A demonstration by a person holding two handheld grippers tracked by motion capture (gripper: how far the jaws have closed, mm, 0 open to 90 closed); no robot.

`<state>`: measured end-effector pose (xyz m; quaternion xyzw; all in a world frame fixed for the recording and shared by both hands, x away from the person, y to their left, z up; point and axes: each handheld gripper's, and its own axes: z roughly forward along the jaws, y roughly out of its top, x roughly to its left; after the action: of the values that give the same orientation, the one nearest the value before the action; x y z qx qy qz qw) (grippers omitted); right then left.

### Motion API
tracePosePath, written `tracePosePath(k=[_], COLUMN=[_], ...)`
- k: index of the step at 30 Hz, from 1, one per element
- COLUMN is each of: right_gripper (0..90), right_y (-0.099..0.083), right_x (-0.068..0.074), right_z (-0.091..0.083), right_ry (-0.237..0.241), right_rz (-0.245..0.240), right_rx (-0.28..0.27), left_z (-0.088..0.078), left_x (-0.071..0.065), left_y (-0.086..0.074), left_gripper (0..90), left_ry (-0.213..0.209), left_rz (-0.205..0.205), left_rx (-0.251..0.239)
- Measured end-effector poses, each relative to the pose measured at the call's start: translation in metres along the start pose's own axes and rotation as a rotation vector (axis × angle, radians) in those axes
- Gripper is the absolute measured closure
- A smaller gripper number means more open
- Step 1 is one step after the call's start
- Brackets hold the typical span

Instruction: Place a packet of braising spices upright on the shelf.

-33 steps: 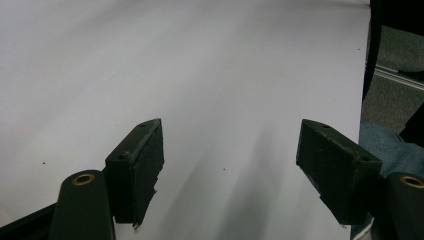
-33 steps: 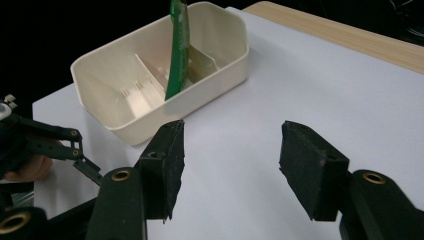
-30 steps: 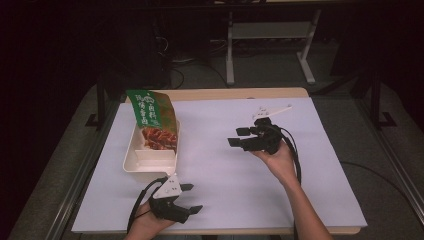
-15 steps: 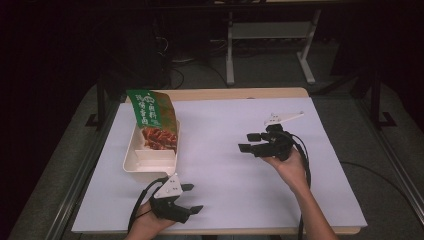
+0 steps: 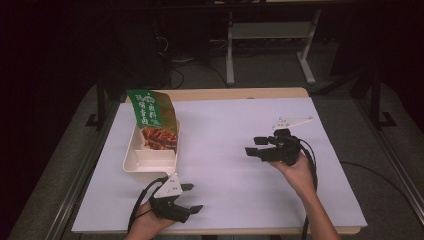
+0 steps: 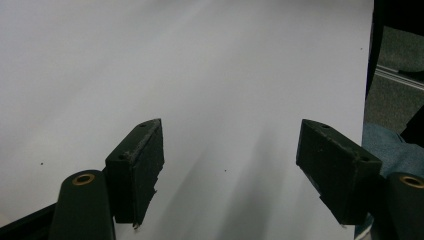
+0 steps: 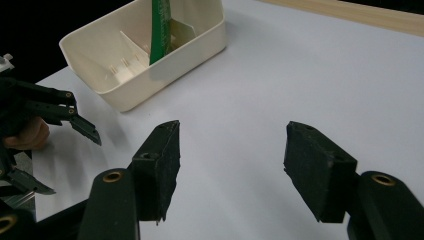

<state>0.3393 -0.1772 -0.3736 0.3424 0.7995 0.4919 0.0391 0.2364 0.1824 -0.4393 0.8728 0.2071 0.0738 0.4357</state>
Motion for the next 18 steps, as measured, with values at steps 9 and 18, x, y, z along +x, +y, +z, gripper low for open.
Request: tracePosePath(k=[9, 18], right_gripper=[37.2, 37.3], right_y=[-0.018, -0.03], right_x=[-0.007, -0.01], right_z=[-0.009, -0.017], right_ry=[-0.016, -0.036], right_rz=[0.033, 0.043], right_rx=[-0.005, 0.005], left_z=[0.001, 0.002], left_x=[0.0, 0.0], left_y=[0.0, 0.0], left_gripper=[26.4, 26.4], left_ry=[-0.001, -0.003], left_rz=[0.003, -0.004], left_rx=[0.005, 0.004])
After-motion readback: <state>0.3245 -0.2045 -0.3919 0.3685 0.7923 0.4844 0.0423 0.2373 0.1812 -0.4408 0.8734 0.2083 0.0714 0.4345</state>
